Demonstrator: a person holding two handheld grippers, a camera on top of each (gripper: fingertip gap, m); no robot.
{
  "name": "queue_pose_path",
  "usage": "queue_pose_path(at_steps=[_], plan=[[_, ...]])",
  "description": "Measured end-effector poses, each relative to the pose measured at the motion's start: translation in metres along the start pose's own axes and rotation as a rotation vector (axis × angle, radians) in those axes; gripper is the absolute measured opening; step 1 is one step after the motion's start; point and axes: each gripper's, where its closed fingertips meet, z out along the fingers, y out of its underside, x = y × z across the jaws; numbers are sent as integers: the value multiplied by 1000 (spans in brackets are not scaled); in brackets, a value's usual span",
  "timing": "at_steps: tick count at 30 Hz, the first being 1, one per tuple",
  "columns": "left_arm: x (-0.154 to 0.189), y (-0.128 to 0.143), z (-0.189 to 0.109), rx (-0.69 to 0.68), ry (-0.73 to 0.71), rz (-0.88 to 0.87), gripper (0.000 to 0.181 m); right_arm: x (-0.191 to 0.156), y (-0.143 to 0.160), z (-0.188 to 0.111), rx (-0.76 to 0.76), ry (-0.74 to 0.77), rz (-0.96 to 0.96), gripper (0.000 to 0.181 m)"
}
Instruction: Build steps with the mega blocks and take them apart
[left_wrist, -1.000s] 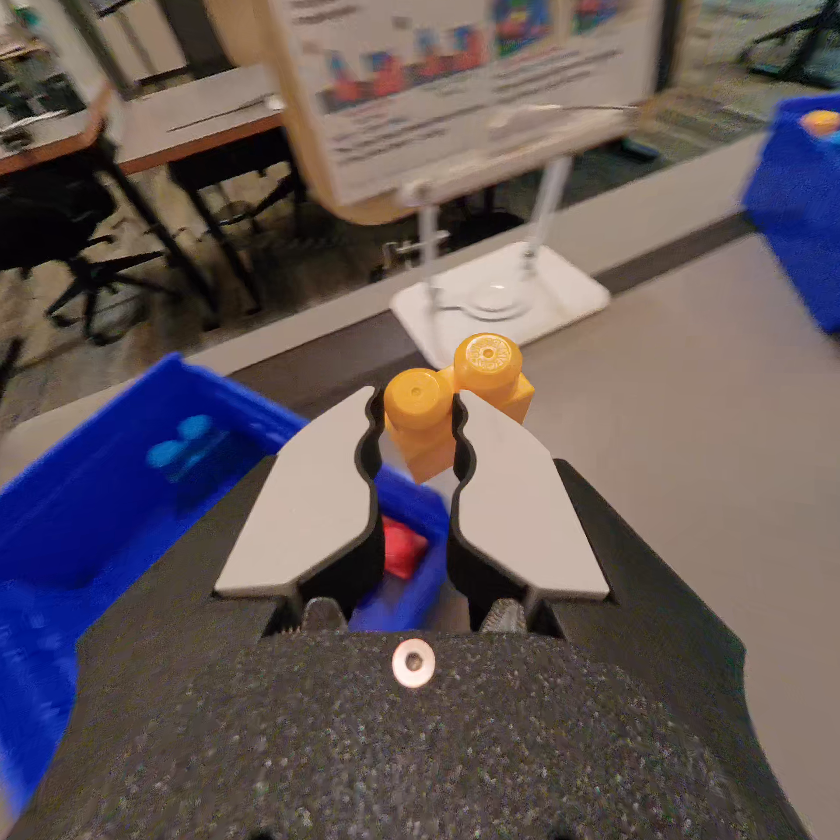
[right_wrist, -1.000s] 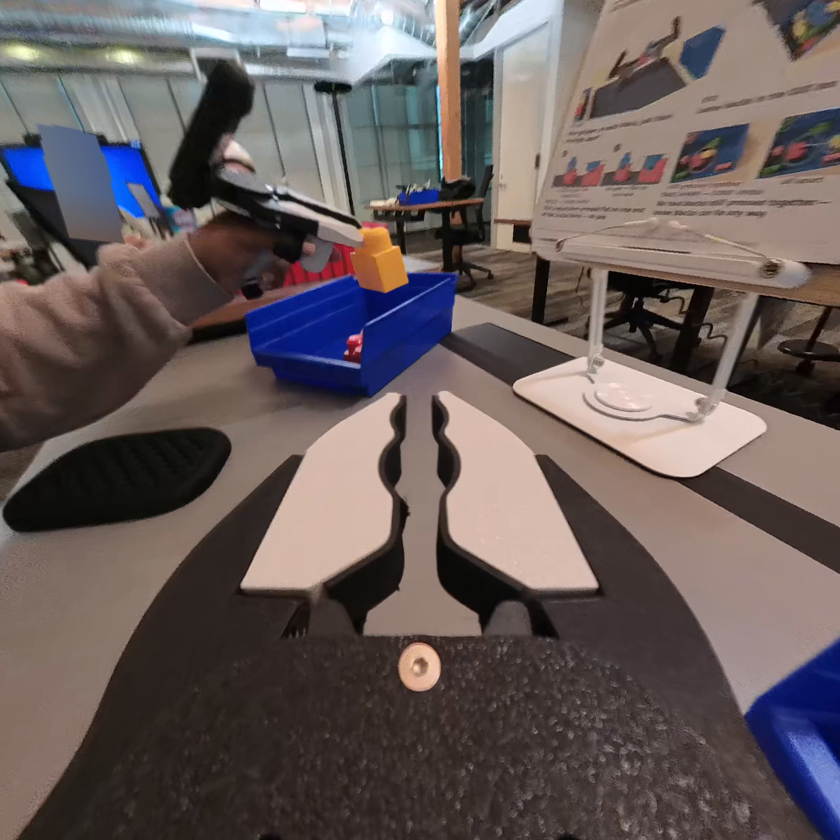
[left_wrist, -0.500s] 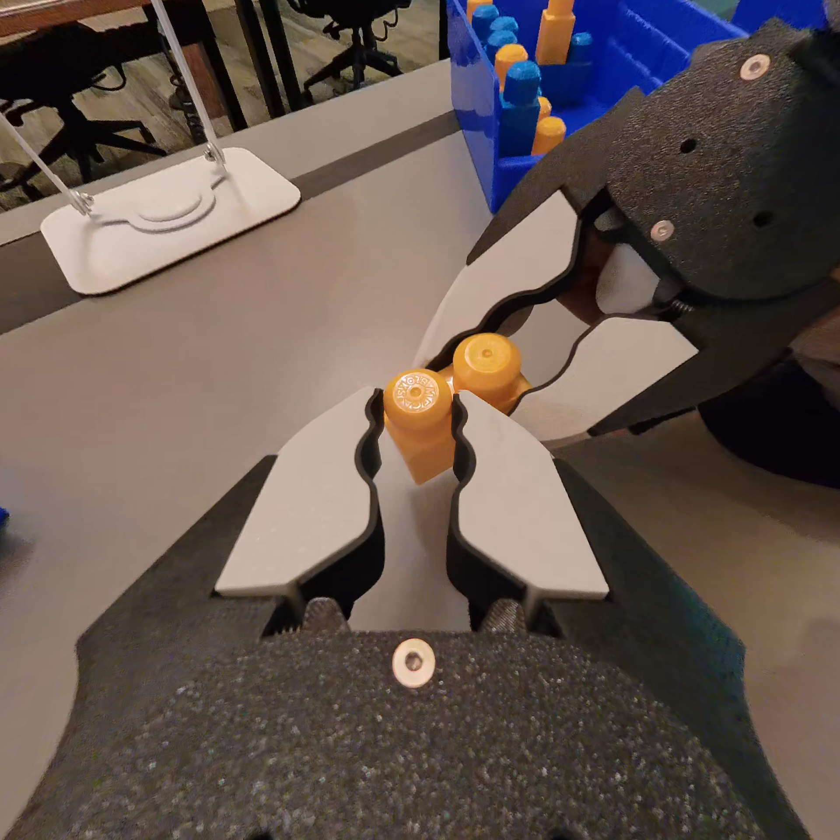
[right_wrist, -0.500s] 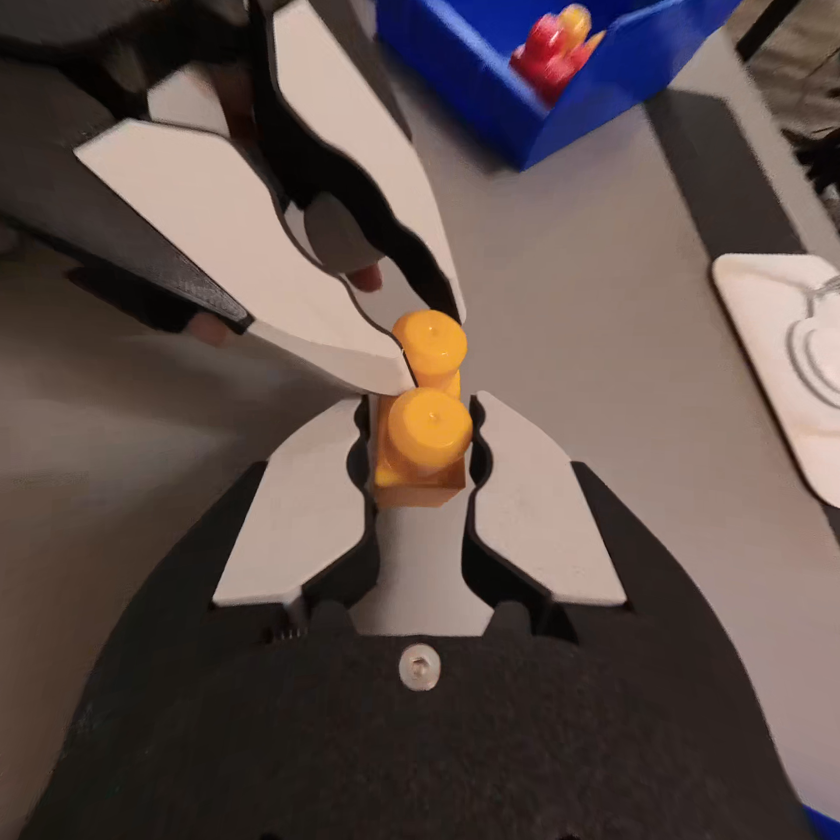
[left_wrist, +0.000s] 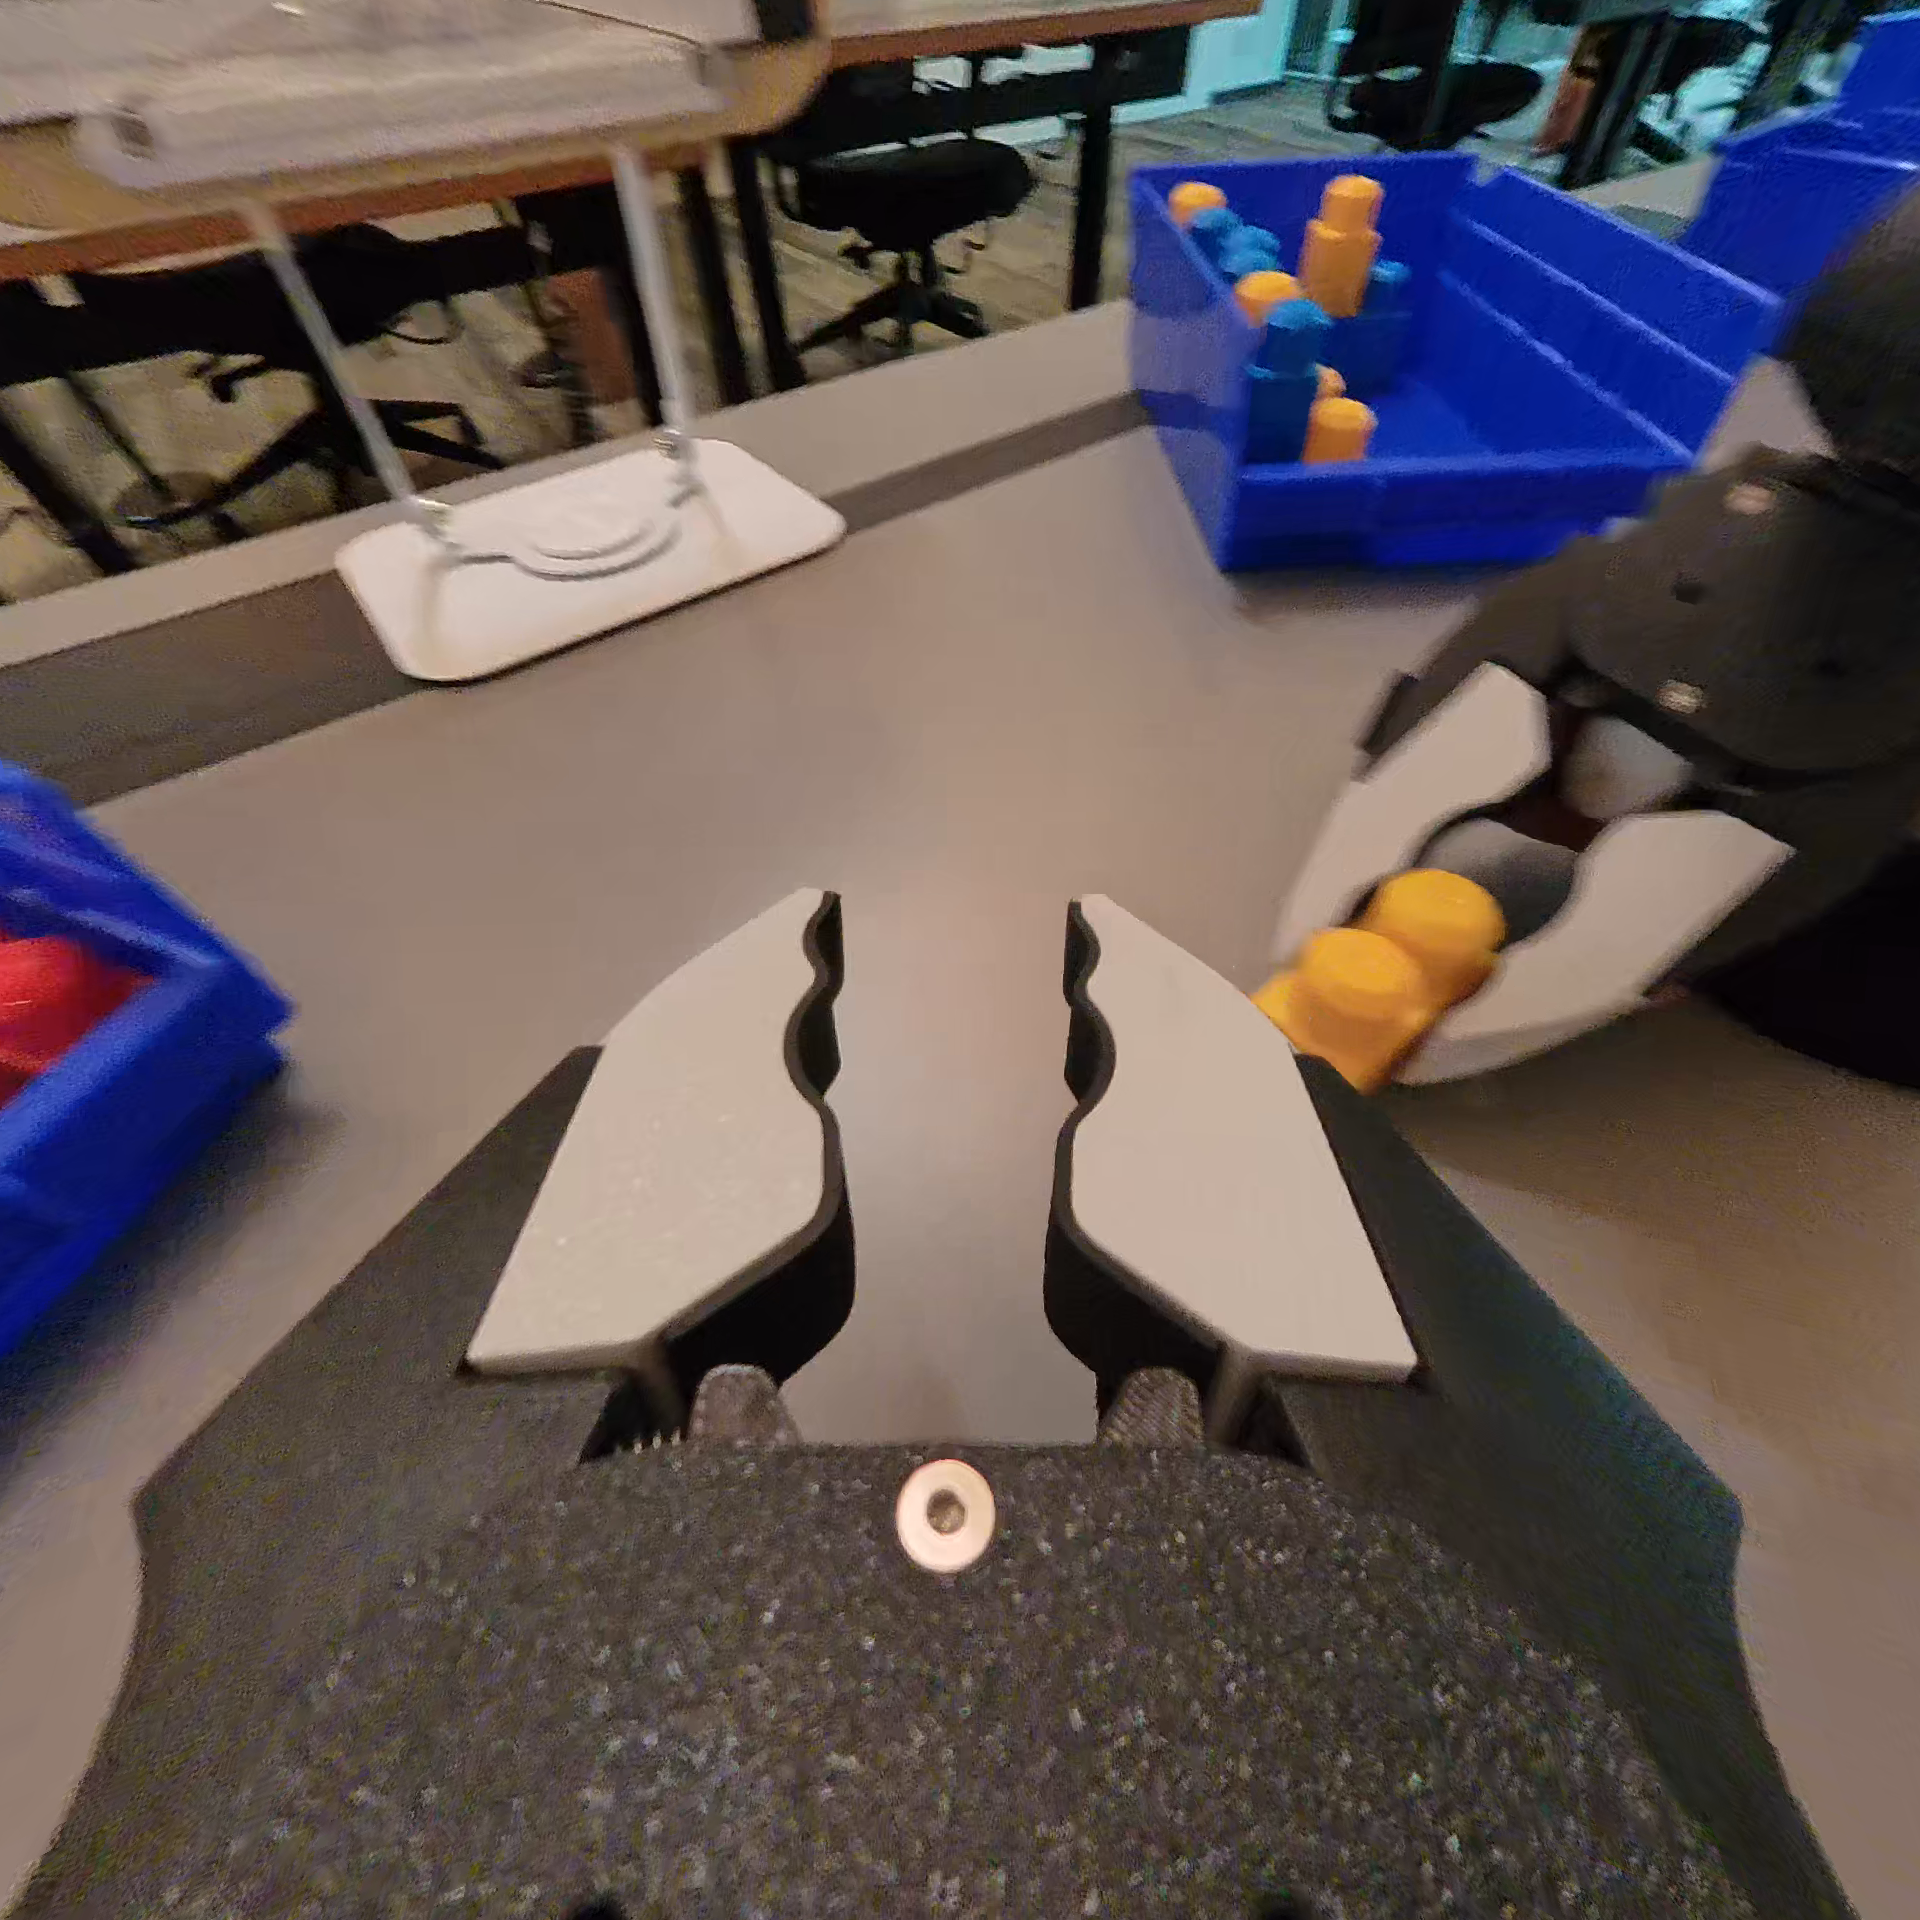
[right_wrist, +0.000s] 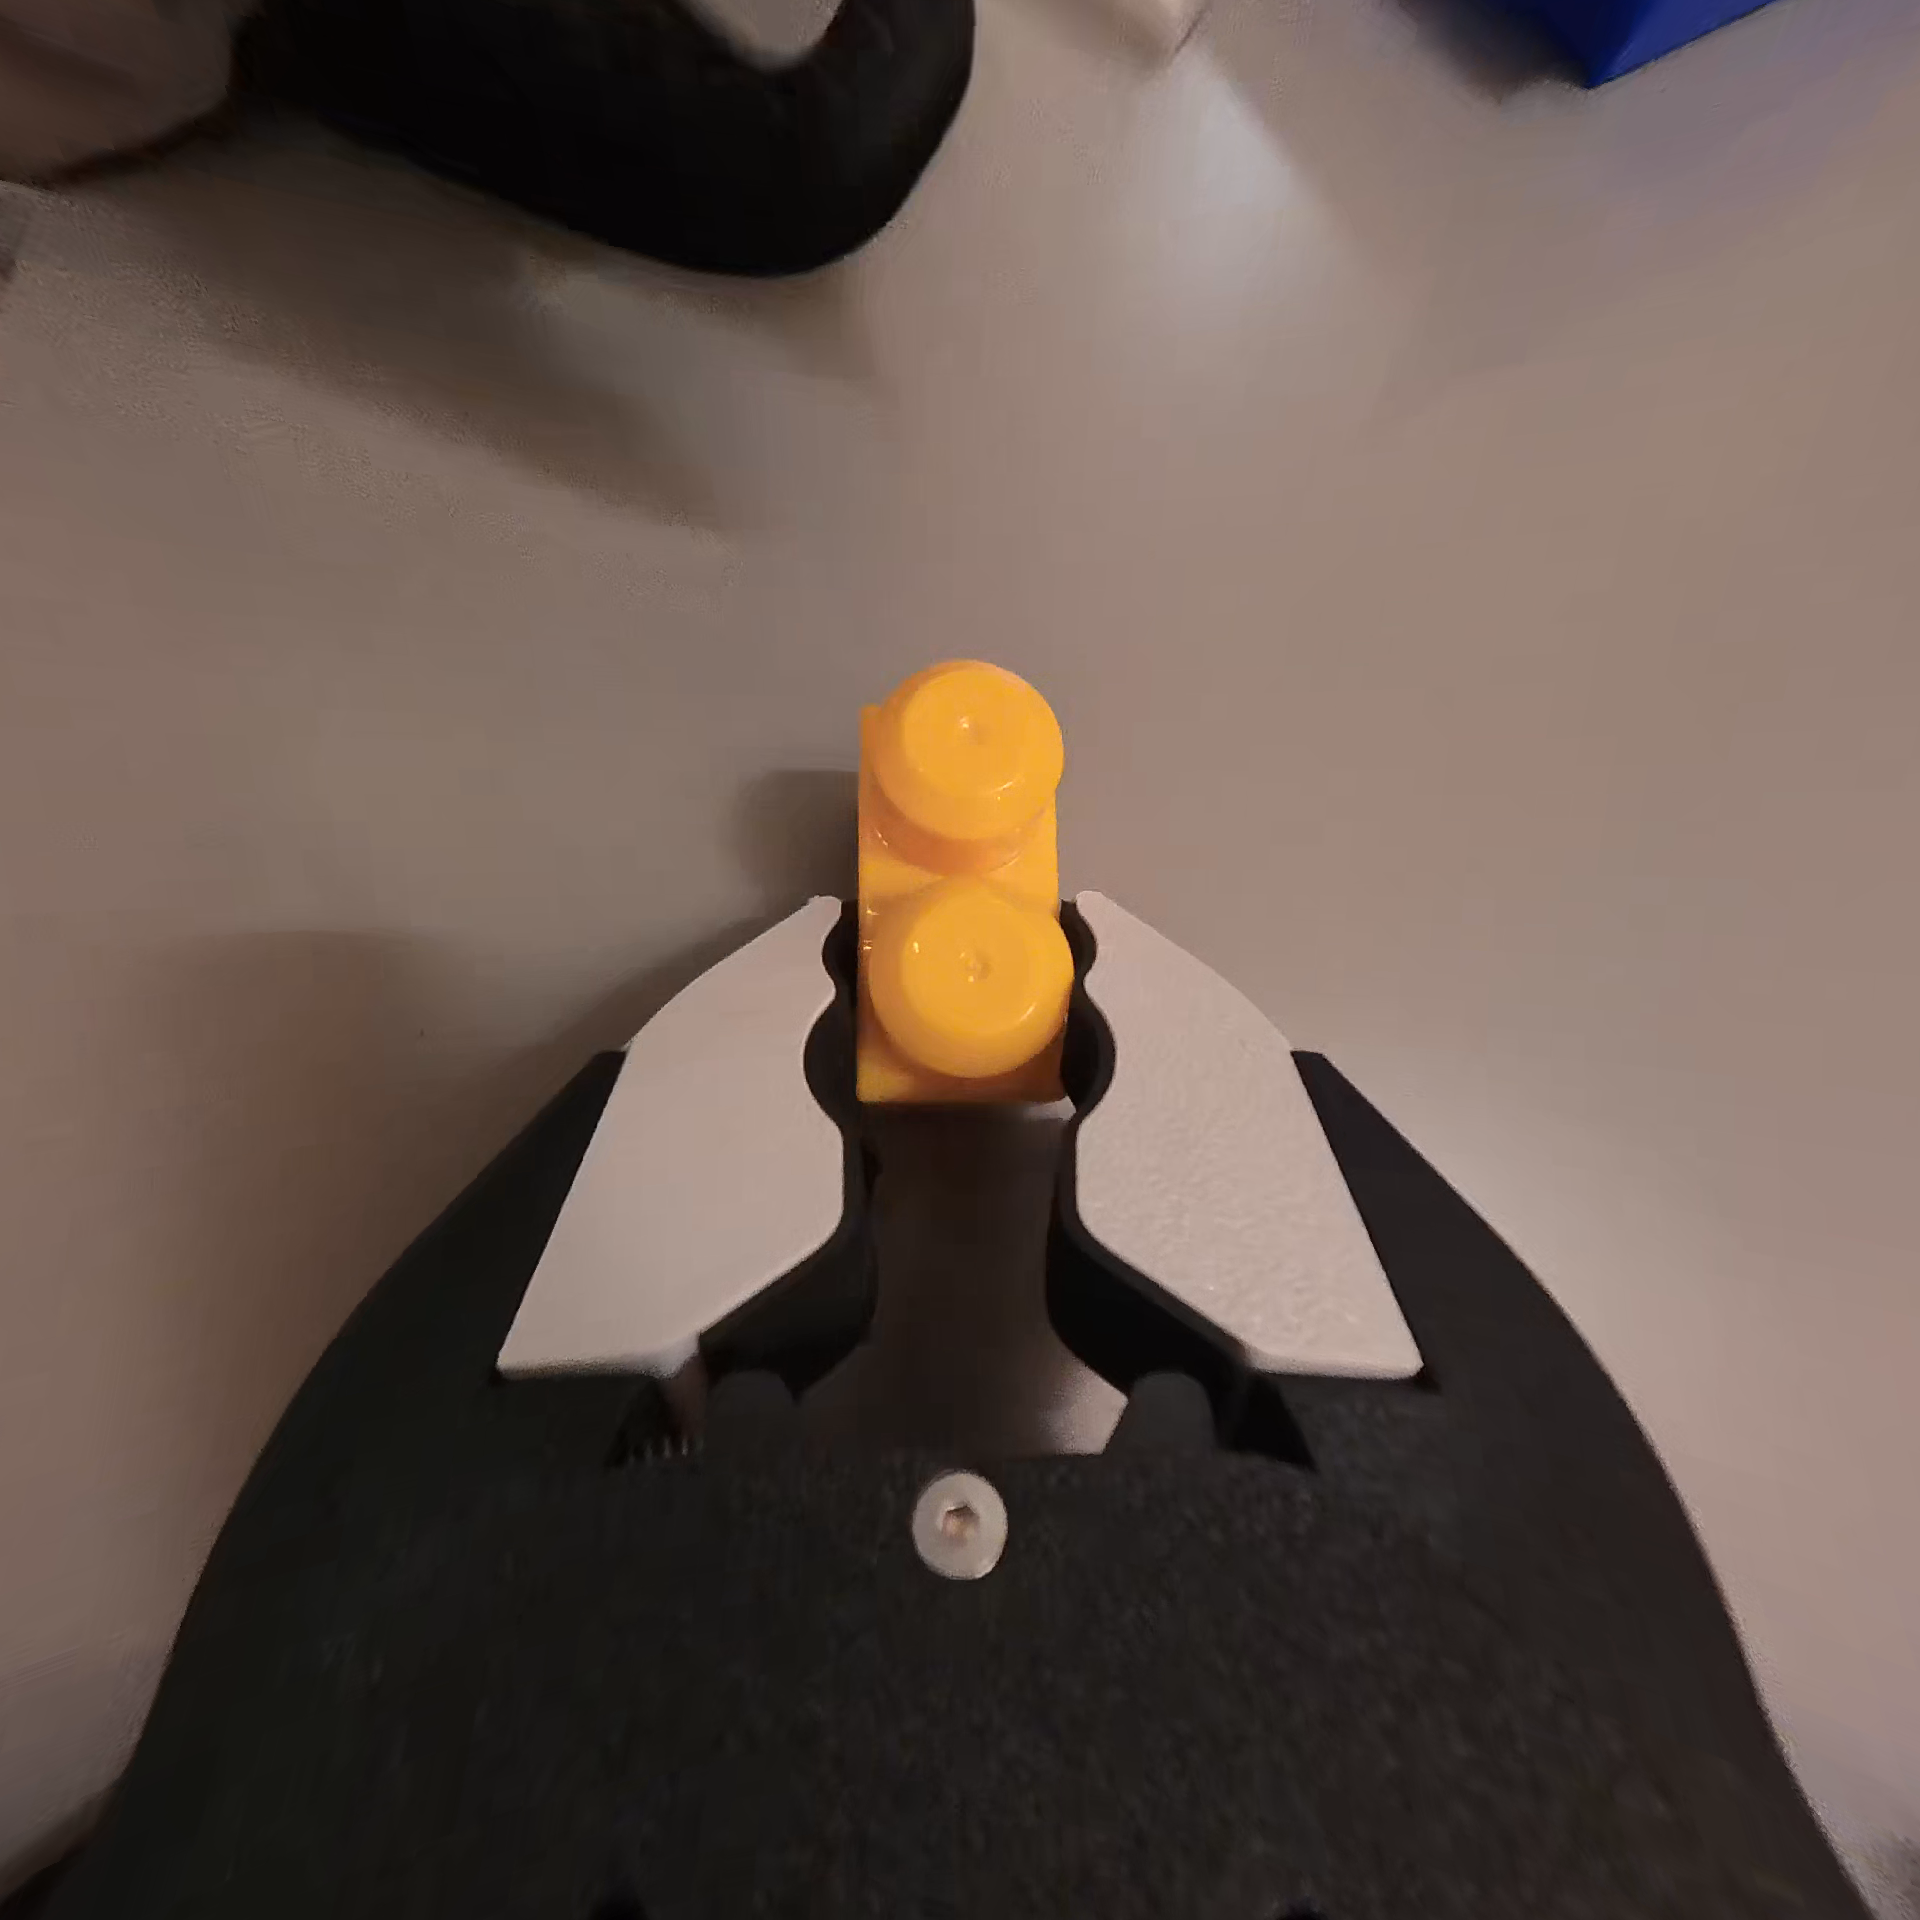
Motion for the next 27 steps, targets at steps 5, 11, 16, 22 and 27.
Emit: queue_pose_path(at_steps=[5, 11, 16, 22, 27], plan=[[-107, -20, -11, 22, -207, -33, 46, 1, 4, 1, -23, 9, -13, 45], [-246, 0, -6, -124, -387, -138, 46, 7, -15, -22, 147, 13, 73, 62], [-292, 28, 6, -286, -400, -149, 48, 22, -27, -49, 301, 57, 142, 58], [-274, 45, 12, -373, -310, -150, 40, 31, -23, -61, 348, 102, 171, 55], [-279, 50, 19, -426, -325, -121, 27, 34, -26, -65, 372, 117, 177, 53]])
